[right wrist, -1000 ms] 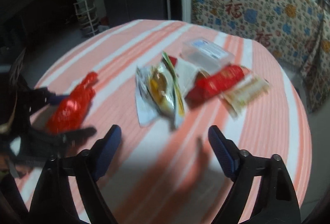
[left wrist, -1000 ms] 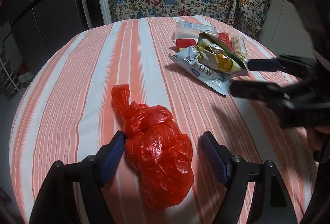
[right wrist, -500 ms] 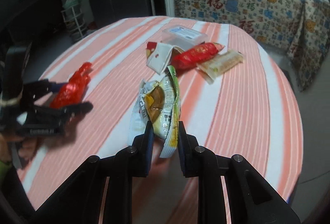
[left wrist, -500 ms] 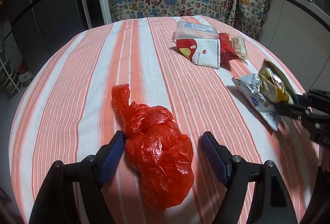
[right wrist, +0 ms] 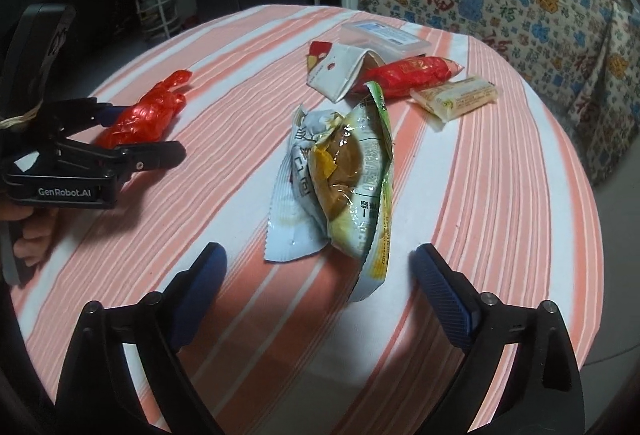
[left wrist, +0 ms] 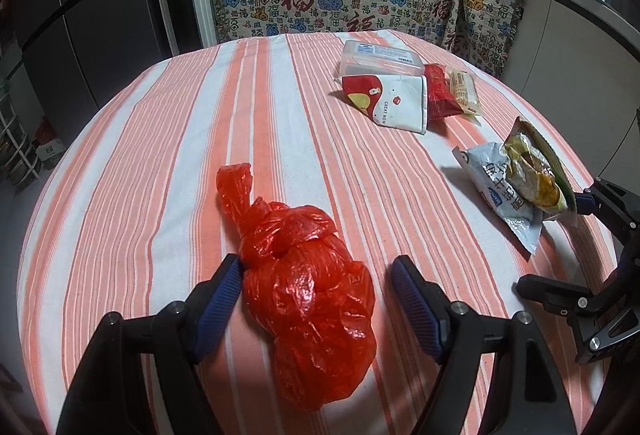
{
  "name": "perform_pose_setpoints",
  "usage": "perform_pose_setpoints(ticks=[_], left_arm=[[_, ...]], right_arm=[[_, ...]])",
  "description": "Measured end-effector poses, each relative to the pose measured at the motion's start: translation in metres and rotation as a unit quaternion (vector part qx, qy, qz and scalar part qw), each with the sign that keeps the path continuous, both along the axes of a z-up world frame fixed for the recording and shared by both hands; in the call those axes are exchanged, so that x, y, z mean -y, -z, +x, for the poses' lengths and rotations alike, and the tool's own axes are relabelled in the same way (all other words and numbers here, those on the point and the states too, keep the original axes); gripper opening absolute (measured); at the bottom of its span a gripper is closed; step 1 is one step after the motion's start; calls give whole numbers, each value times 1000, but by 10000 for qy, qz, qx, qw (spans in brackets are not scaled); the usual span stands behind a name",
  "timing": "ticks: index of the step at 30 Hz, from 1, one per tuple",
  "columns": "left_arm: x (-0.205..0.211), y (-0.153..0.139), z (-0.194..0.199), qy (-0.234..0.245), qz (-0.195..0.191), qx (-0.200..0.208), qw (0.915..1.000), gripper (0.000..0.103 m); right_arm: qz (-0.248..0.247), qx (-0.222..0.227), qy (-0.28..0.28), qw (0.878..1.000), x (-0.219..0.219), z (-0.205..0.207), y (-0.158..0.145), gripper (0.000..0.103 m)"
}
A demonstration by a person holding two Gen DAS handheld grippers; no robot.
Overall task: Collect trash
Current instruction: 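Carry the bag and snack wrapper over the blue wastebasket with both grippers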
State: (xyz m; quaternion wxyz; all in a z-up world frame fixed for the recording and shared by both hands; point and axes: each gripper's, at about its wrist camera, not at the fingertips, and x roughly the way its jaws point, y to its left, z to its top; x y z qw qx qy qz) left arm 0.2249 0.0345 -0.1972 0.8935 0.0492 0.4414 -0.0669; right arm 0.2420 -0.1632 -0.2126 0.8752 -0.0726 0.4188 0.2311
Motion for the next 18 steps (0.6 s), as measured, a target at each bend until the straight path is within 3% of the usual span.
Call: perform_pose_setpoints(ticks=[2,5,13,14,16,17,18], left_arm=[[0,0,0,0,-1,1,10000,79],[-2,-1,-1,27,-89,-11,10000,78],[-20,-13,-11,21,-452,-68,9990,77],[-19,-14,-11,25,-435,-75,9990,75],[-16,-16,-11,49,-346,-101,9993,48],[-14,-16,-11,53,-290,-127,9995,48],[-12,-17,-11,57,-278,-92,9996,46]], right_arm=[[11,-25,7,10000,0,1,0,96],[189,-78,62,9998,5,3,-9,84],[485,55,54,9988,5,21,-30,82],[506,32,60,9987,4,24,-29,78],[514,-100,56,9986,1,30,-27,59],[515,-158,60,9985,1,31,-26,34],[606,-206,37,9979,3,32,-26,27]])
